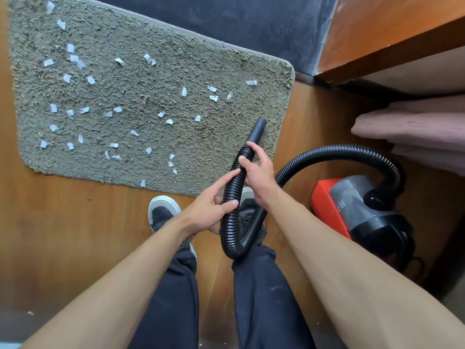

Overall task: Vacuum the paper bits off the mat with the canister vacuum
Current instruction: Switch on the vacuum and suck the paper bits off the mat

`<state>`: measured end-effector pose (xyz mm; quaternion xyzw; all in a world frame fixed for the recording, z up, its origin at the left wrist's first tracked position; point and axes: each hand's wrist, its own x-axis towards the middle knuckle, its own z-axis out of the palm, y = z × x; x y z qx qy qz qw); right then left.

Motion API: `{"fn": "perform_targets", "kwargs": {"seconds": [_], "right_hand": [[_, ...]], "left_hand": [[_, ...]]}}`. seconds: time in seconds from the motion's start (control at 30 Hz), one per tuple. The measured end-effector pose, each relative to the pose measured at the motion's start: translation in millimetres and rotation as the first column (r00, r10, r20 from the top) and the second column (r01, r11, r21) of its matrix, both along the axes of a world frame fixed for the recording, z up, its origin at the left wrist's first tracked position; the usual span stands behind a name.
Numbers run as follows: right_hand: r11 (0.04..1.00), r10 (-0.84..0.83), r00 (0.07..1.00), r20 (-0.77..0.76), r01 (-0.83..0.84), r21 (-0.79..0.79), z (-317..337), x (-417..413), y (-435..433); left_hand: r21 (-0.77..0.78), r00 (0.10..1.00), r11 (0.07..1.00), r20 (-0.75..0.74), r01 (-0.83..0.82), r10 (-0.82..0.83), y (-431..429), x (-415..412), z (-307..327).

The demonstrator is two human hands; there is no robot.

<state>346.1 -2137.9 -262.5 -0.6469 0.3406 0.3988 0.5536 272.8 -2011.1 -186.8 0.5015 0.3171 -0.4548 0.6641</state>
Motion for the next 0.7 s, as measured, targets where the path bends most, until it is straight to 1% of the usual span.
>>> {"fn": "perform_targets", "kwargs": {"seconds": [0.13, 0.23, 0.33, 0.43, 0.7], "right_hand": [[0.997, 0.079, 0.997, 0.027, -0.079, 0.008, 5, 5, 12], [0.991, 0.136, 0.991, 0.011, -0.136, 0.017, 8, 9, 20], [0.988, 0.157, 0.988, 0.011, -0.157, 0.009, 8, 9, 21], [0.991, 0.132, 0.991, 0.018, -0.132, -0.004, 8, 6, 15], [0.998, -0.054, 0.998, -0.025, 0.053, -0.028, 4, -6, -18]], "left_hand": [[0.019, 0.999, 0.999, -0.009, -0.035, 0.035, 6, -3, 1], [0.026, 0.998, 0.998, -0.012, -0.061, 0.061, 10, -5, 2], [0.018, 0.998, 0.998, -0.008, -0.062, 0.062, 11, -5, 3], [-0.002, 0.999, 0.999, -0.008, -0.047, 0.047, 9, -5, 3], [-0.062, 0.998, 0.996, -0.001, 0.059, -0.059, -11, 4, 7]]}}
